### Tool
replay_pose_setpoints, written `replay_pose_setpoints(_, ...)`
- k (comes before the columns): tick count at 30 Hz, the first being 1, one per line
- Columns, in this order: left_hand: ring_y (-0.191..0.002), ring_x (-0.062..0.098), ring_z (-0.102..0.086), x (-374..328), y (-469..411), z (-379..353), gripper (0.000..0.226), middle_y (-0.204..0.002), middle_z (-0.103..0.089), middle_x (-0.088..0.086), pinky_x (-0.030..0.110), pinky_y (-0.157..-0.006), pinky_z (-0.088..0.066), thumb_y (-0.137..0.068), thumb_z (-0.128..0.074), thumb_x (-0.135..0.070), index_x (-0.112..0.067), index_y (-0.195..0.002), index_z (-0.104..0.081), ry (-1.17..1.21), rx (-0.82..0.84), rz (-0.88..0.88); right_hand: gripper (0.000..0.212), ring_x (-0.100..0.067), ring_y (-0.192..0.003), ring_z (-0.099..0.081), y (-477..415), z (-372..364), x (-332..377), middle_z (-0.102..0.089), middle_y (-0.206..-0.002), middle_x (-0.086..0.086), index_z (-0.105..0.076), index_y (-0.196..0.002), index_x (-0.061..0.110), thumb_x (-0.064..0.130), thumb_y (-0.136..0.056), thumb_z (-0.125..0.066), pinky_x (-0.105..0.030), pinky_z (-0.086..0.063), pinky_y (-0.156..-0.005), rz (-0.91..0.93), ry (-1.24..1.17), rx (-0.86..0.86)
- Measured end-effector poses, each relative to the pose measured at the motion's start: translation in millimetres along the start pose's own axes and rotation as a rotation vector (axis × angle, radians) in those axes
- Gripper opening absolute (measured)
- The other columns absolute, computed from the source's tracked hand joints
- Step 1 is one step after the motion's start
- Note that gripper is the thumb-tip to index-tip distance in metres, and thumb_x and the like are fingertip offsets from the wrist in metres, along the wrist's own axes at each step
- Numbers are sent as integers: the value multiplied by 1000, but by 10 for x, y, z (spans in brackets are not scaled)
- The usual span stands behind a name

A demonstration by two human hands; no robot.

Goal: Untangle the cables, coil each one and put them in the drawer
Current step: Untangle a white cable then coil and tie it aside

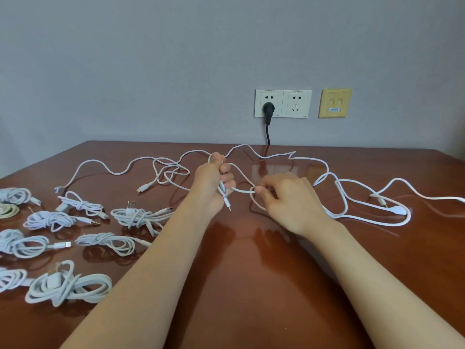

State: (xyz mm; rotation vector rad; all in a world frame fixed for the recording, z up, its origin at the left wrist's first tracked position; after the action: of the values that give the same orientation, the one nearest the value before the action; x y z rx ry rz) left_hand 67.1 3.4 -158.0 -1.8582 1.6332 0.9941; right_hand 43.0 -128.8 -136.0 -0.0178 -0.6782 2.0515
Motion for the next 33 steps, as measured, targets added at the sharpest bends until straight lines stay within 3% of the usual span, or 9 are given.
replay_pose_setpoints(4,-26,4,-21,-58,-15,69,36,-36,-31,-8,11,-30,-16,-103,-21,-10,-17,-72,-38,-14,-32,0,18,-23,-99,-47,-24,49,-85,-60,-94,-2,-63,-95,18,27,-94,-48,-32,-28,-78,-6,-26,-65)
replay_pose_setpoints(8,-28,4,-20,-65,11,32,33,-49,-29,-5,12,-33,-15,-102,-25,-11,-16,-73,-41,-168,-45,-60,18,-32,-74,-49,-33,69,-20,-51,-69,-2,-68,-81,11,19,-85,-53,-31,-30,-66,144,19,-190)
replay_pose_setpoints(10,-30,4,-20,-73,26,11,32,-55,-27,-4,12,-33,-16,-102,-26,-12,-15,-74,-42,-218,-36,-92,13,-26,-61,-43,-22,91,44,-40,-62,4,-68,-71,11,17,-75,-57,-31,-30,-58,213,32,-228)
replay_pose_setpoints(15,-32,5,-21,-46,47,-29,29,-51,-30,-5,13,-34,-18,-101,-30,-14,-16,-75,-41,-324,-21,-119,11,-17,-63,-34,6,71,160,-20,-60,17,-66,-66,14,17,-73,-58,-13,-16,-51,288,-40,-183)
replay_pose_setpoints(20,-31,4,-21,-48,66,-47,29,-48,-32,-6,12,-34,-18,-101,-32,-17,-16,-73,-41,-366,-22,-134,24,-14,-73,-34,-21,30,122,-31,-63,16,-69,-78,14,27,-78,-50,-27,-29,-60,216,-144,-121)
replay_pose_setpoints(23,-30,4,-22,-42,81,-49,28,-50,-33,-5,11,-34,-18,-101,-32,-18,-16,-76,-43,-407,-26,-133,18,-12,-75,-34,-18,39,128,-35,-65,14,-70,-81,14,23,-83,-55,-29,-31,-65,186,-228,-106)
replay_pose_setpoints(26,-29,3,-24,1,94,-53,27,-58,-32,-3,10,-33,-18,-101,-33,-19,-16,-77,-45,-480,-35,-111,9,-8,-71,-33,-25,33,117,-38,-66,11,-70,-82,15,14,-86,-62,-27,-30,-62,169,-293,-89)
replay_pose_setpoints(29,-27,5,-21,79,105,-75,27,-55,-30,-2,9,-36,-15,-99,-34,-14,-16,-74,-44,-541,-40,-28,8,-2,-69,-40,-31,31,104,-38,-66,9,-71,-82,19,18,-86,-63,-15,-30,-61,160,-342,-103)
replay_pose_setpoints(33,-21,7,-25,163,114,-122,30,-52,-33,1,17,-41,-21,-97,-39,-13,-15,-66,-42,-696,-76,74,7,2,-67,-43,-39,24,79,-38,-65,8,-70,-80,19,17,-84,-65,-12,-32,-61,138,-396,-129)
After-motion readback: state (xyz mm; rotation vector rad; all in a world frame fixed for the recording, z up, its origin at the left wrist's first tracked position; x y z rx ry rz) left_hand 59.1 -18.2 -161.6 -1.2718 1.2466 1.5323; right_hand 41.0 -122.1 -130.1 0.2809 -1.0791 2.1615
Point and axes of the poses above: each hand's wrist, its own y-axis away from the middle knuckle, its own z-axis out of the back of the hand, x = y × z, the point moved 6 cm from there along -y, towards the middle knuckle
